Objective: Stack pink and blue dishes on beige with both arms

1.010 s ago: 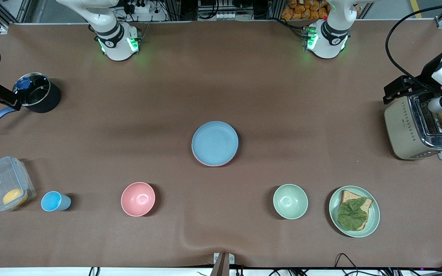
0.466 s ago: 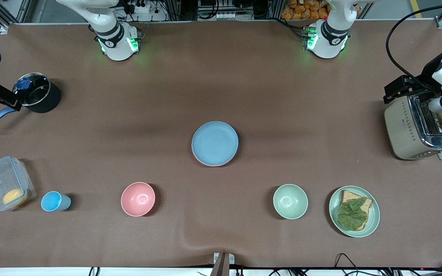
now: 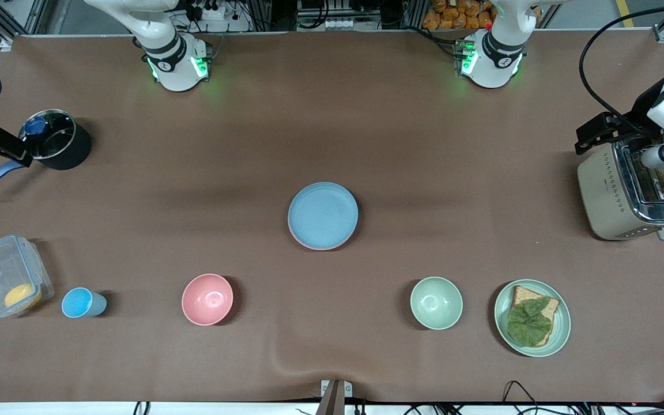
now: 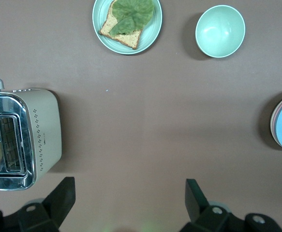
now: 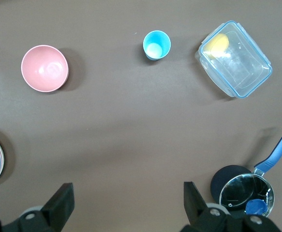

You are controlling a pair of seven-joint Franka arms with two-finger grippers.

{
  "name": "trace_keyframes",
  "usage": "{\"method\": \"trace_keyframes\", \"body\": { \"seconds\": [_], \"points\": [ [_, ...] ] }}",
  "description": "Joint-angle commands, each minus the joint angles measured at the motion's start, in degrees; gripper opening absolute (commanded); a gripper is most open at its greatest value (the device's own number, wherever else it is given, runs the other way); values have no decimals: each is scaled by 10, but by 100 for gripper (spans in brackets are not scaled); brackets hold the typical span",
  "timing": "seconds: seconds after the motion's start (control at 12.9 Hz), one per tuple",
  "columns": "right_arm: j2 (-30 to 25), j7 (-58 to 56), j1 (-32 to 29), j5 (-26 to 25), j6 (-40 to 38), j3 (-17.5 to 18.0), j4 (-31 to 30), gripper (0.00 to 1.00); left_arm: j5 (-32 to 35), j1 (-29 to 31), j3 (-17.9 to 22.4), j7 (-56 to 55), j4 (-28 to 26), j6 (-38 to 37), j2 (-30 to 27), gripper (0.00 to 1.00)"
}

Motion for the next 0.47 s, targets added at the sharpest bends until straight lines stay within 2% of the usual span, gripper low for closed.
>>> {"method": "trace_keyframes", "body": {
  "seconds": [0.0,0.39],
  "points": [
    [-3,5,-7,-14,-2,8,4,100,1,0,2,6,33,-8,13,100],
    [-3,5,-7,-14,-4,8,4,100,5,1,2,8,36,13,18,100]
  ]
}}
